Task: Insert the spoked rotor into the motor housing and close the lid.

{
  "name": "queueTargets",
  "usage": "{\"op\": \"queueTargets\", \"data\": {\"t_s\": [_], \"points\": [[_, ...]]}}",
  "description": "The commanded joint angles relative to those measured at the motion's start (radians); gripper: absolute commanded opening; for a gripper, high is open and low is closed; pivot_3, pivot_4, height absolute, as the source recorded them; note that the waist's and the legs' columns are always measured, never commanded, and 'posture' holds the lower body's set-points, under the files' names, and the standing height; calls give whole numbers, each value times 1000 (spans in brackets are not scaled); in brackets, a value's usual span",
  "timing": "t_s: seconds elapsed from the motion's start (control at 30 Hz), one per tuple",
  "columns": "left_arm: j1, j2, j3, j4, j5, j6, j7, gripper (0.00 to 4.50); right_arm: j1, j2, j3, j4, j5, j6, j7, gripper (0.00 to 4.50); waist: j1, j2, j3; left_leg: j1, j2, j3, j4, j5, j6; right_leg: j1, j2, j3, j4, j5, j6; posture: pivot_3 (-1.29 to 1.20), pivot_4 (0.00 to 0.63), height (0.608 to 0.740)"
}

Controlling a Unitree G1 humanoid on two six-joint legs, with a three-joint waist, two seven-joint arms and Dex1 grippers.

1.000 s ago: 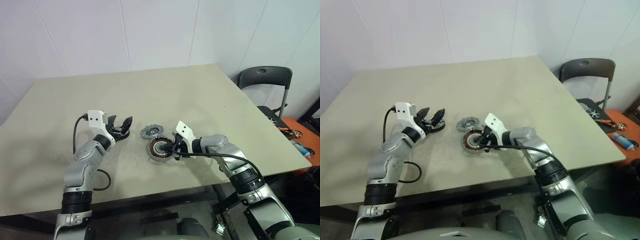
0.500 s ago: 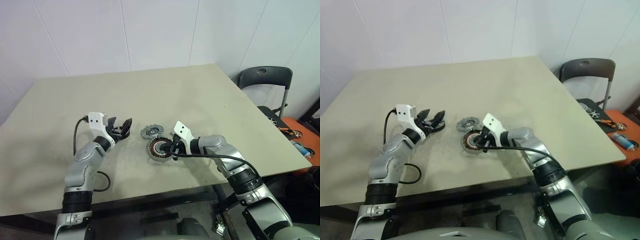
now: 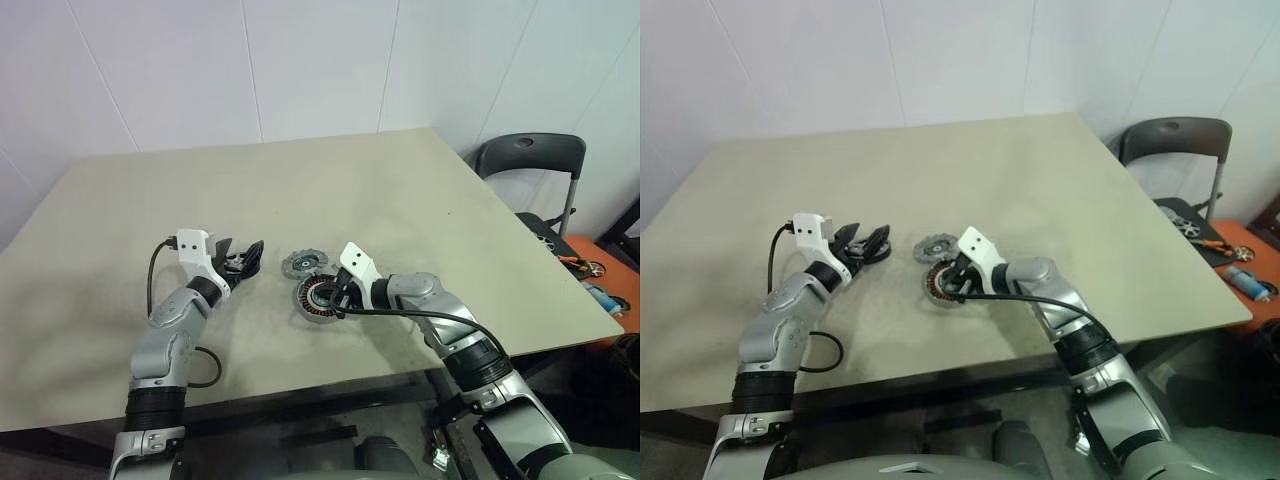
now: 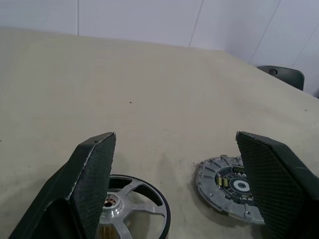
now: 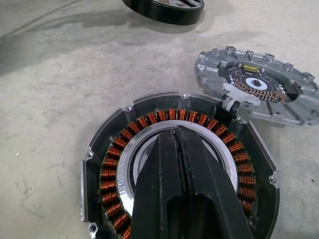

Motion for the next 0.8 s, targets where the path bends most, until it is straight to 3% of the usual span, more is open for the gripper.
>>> {"op": "queueTargets", "data": {"t_s": [0.03, 0.53, 0.67, 0.8], "points": [[-13, 3, 4, -30, 2, -21, 1, 4110, -9, -11, -2, -13, -3, -4, 11, 32, 0, 0, 0, 0, 0, 0, 0, 0, 0, 0, 0, 0, 0, 0, 0, 0, 0, 740], [-19, -4, 1, -47, -2, -5, 15, 4110, -56, 100, -208, -17, 181, 70, -47, 32, 0, 0, 0, 0, 0, 0, 0, 0, 0, 0, 0, 0, 0, 0, 0, 0, 0, 740], [-21, -2, 3, -45, -4, -4, 14, 4110, -13, 31, -74, -28, 88, 41, 1, 32, 0, 0, 0, 0, 0, 0, 0, 0, 0, 0, 0, 0, 0, 0, 0, 0, 0, 740], [-20, 0, 5, -44, -6, -6, 12, 4110, 8, 12, -22, 6, 36, -6, -7, 32, -3, 0, 0, 0, 0, 0, 0, 0, 0, 0, 0, 0, 0, 0, 0, 0, 0, 740]]}}
